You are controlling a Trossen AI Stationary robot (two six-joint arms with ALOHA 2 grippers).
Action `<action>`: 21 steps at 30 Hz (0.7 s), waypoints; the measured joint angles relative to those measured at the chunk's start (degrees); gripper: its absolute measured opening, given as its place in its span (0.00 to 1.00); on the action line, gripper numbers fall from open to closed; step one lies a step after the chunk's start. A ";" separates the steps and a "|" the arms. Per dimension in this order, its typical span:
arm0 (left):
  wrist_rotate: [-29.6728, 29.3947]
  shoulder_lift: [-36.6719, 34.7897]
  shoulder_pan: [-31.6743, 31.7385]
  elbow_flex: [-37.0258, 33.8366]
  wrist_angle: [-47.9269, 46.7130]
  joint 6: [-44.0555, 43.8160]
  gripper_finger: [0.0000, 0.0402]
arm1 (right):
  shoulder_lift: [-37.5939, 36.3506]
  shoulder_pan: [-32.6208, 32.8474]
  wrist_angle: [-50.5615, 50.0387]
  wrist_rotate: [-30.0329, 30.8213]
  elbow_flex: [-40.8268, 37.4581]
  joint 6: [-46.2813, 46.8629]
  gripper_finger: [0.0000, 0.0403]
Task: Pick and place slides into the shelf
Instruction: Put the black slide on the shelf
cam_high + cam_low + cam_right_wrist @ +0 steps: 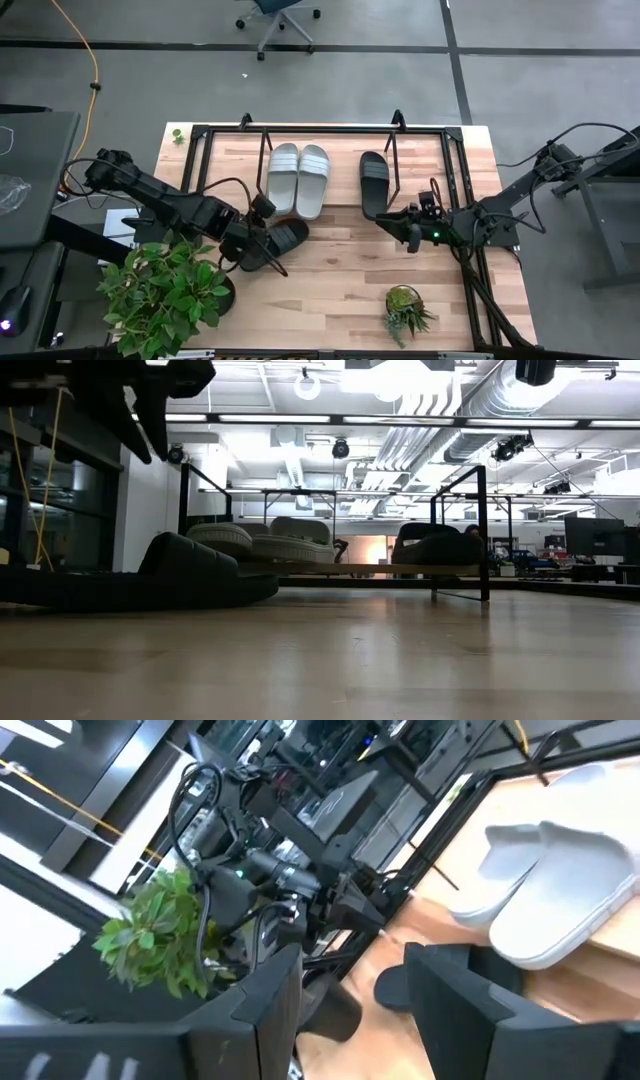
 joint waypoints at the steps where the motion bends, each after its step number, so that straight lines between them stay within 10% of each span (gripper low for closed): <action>1: -0.40 0.00 0.00 -0.23 0.05 0.24 0.18 | 0.00 0.00 0.02 0.46 0.01 -0.12 0.42; 11: -2.03 0.02 -0.02 -8.55 10.25 6.72 0.44 | 0.02 0.00 -0.18 4.26 0.00 -1.23 0.42; 21: 1.19 0.02 -0.04 -13.38 21.47 13.22 0.42 | 0.02 0.00 -0.08 6.40 0.01 -1.04 0.42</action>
